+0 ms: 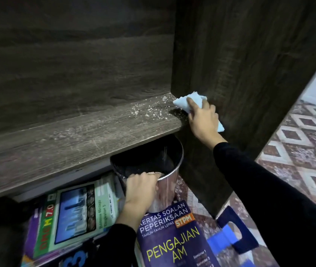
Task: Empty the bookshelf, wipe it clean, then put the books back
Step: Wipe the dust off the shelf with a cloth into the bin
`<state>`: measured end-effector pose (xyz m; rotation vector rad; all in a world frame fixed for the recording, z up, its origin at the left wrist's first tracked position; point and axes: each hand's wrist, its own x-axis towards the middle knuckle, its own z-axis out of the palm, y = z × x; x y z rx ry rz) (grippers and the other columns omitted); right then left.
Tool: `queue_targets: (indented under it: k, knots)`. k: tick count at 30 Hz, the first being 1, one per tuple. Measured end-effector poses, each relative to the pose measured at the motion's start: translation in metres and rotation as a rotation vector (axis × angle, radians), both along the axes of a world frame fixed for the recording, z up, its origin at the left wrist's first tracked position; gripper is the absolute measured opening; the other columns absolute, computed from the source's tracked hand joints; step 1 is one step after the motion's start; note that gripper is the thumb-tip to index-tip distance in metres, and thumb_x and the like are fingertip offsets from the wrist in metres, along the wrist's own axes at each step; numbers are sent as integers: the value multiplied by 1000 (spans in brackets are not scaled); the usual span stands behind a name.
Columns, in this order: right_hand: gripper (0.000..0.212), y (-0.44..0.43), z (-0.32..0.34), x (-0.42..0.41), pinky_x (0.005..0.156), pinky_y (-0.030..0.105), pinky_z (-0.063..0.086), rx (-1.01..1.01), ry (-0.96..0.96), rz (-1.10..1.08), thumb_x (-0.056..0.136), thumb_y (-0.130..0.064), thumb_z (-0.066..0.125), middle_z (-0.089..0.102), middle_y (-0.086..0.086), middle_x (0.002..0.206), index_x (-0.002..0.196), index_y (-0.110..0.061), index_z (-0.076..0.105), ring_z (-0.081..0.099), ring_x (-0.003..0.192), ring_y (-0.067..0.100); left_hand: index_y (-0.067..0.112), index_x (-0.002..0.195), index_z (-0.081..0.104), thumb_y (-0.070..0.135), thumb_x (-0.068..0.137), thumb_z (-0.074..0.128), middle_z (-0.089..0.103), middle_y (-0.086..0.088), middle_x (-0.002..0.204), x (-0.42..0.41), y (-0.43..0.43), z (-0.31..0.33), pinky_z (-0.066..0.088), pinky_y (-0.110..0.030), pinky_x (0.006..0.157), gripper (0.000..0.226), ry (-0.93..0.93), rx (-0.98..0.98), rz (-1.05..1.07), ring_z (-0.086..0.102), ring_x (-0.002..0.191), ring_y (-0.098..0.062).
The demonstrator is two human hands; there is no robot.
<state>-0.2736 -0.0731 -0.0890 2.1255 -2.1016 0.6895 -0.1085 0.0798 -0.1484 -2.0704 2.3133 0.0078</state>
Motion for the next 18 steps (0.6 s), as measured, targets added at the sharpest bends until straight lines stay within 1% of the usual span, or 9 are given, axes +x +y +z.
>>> queue_targets:
  k: [3,6,9,14,16,18]
  knots:
    - [51,-14,-5,5,94,45,35,30,39,0,98,-20,42,23,19,151,147,-31,29,38,120,37,30,126,52,22,95,45,68,-2,111,-5,-10,-8,42,-29,89,33,3,4,-12,62,106,-24]
    - [55,-27,-12,13,97,44,34,99,65,4,98,-15,42,13,21,154,148,-30,24,35,124,37,32,128,50,22,95,46,68,-2,111,-8,-18,-10,42,-29,89,35,5,11,-10,62,106,-24]
    - [54,-37,-16,23,101,45,30,194,45,2,98,-23,41,9,20,157,149,-29,22,31,128,38,32,126,51,19,94,46,67,-1,110,-12,-23,-11,42,-30,88,34,10,25,-3,62,105,-24]
    - [52,-55,-8,40,107,50,22,310,14,-2,98,-31,37,12,22,155,148,-30,23,26,131,42,27,118,53,19,94,44,66,-6,110,-16,-31,-11,40,-29,85,26,-28,50,-5,62,104,-27]
    - [53,-58,-7,44,107,49,23,315,24,23,97,-33,39,19,22,153,148,-31,24,28,130,43,27,118,52,21,95,46,66,-7,110,-16,-32,-9,39,-29,85,26,-15,58,-5,61,105,-27]
    - [53,-60,-9,47,108,48,24,302,34,76,97,-34,40,29,20,148,148,-33,25,31,129,43,29,123,51,23,95,46,67,-6,110,-13,-33,-8,38,-28,86,29,8,53,-4,61,105,-26]
